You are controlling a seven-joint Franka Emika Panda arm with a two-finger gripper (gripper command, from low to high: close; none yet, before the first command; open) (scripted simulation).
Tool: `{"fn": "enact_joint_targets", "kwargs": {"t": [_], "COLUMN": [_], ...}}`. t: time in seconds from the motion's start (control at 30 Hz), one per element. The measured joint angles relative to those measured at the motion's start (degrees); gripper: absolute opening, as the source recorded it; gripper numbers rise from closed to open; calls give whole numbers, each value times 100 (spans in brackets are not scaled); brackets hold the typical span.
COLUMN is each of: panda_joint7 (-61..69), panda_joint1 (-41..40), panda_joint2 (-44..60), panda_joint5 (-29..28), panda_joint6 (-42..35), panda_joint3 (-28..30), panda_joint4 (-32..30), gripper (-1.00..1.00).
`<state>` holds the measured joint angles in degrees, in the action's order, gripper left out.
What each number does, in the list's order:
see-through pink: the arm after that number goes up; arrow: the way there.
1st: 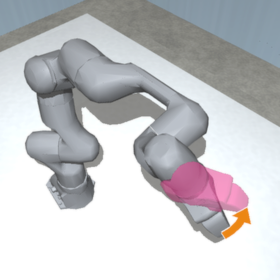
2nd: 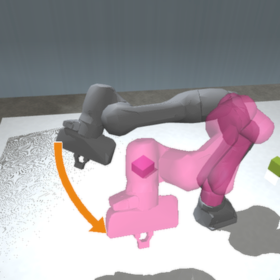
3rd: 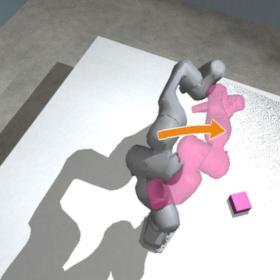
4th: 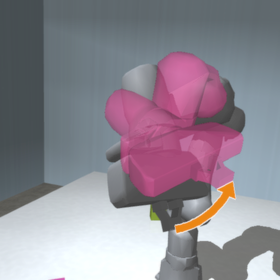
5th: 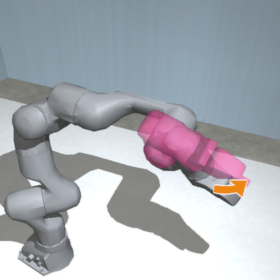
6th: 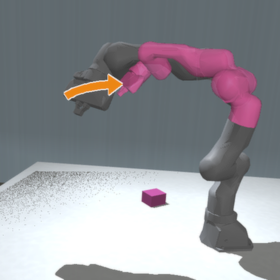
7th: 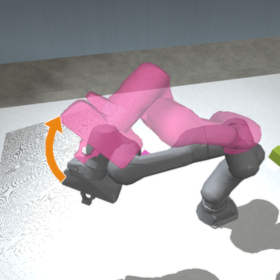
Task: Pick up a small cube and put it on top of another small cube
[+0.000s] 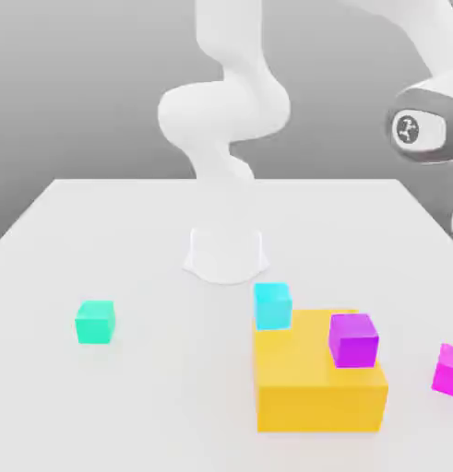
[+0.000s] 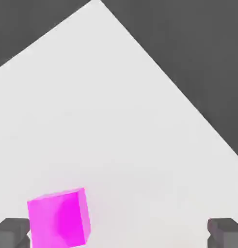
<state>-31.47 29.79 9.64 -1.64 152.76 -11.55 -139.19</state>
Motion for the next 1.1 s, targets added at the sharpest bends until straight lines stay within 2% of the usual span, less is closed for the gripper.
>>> {"fn": "enact_joint_targets", "kwargs": {"t": [0.1, 0.23, 0.27, 0.53, 0.7, 0.9, 1.1], "panda_joint7": [-222, -479, -506, -469, -77, 524, 684], "panda_joint1": [343, 593, 632, 590, 339, -184, -506], "panda_joint2": [621, 1454, 1567, 1407, 430, -813, -2058], "panda_joint5": [-497, -875, -909, -863, -317, 587, 876], "panda_joint6": [284, 903, 993, 864, 165, -426, -1013], "panda_joint3": [95, 363, 409, 351, 119, 258, 605], "panda_joint4": [-30, 115, 137, 103, -164, -813, -1476], "gripper": [0, 0, -100, -100, -100, -100, -100]}}
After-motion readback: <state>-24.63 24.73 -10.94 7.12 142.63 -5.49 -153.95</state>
